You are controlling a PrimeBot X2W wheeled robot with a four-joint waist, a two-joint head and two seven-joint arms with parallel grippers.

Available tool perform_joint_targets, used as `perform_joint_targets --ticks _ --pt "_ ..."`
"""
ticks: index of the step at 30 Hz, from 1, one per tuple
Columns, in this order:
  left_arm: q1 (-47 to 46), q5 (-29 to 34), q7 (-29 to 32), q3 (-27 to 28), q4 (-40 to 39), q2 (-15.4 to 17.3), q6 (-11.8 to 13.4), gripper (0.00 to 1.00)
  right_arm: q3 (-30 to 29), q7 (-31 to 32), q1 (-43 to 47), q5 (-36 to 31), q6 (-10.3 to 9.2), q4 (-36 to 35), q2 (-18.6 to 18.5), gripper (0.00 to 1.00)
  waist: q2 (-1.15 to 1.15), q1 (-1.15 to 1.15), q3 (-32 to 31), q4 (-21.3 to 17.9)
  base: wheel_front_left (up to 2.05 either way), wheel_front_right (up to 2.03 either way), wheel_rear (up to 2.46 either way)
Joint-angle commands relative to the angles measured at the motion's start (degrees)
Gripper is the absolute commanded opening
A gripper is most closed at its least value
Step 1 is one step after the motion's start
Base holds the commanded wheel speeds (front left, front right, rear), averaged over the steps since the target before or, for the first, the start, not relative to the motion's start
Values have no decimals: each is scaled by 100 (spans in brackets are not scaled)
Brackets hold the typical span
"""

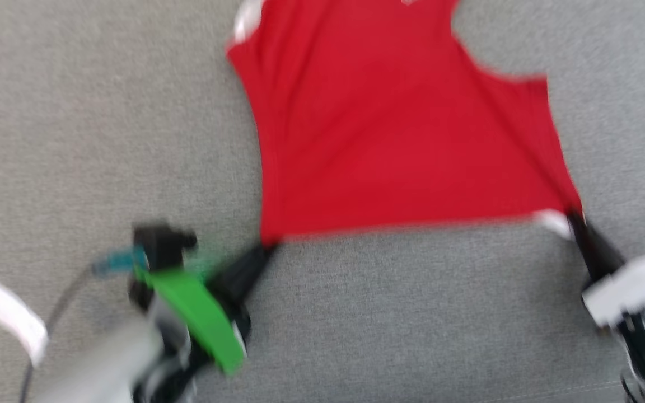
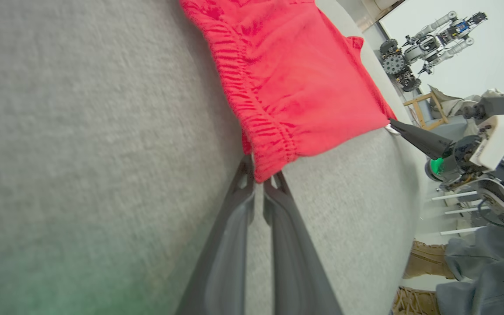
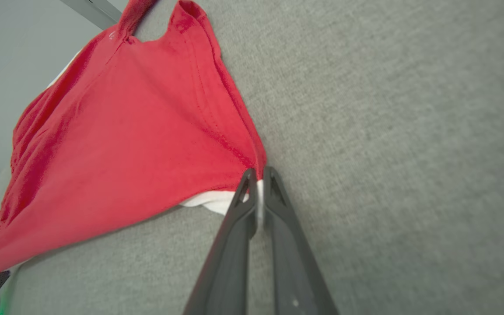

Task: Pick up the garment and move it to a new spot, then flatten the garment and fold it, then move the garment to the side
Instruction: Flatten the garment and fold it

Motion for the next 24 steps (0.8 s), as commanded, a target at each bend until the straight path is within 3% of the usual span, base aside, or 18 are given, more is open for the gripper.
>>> perform_joint_targets --ticks 1,6,11,17,24 --pt "758 -211 -10 -263 -193 62 129 0 -114 136 608 118 -22 -159 -70 0 0 1 -1114 102 0 0 0" --pt "1611 -382 -390 -207 -1394 423 766 0 -474 495 2082 463 -18 -1260 -82 0 0 1 -1289 249 0 0 0" --pt "1876 -491 -604 41 -2215 415 1134 0 -753 732 2238 612 -16 -2076 4 0 0 1 -975 369 0 0 0" --pt "1199 -798 -483 515 -2439 83 1286 0 -659 1356 751 264 -12 -2142 -80 0 0 1 -329 643 0 0 0" --pt "-94 -886 4 744 -1695 -603 1308 0 -558 2268 -1707 -615 -12 -1078 -87 0 0 1 286 1132 0 0 0"
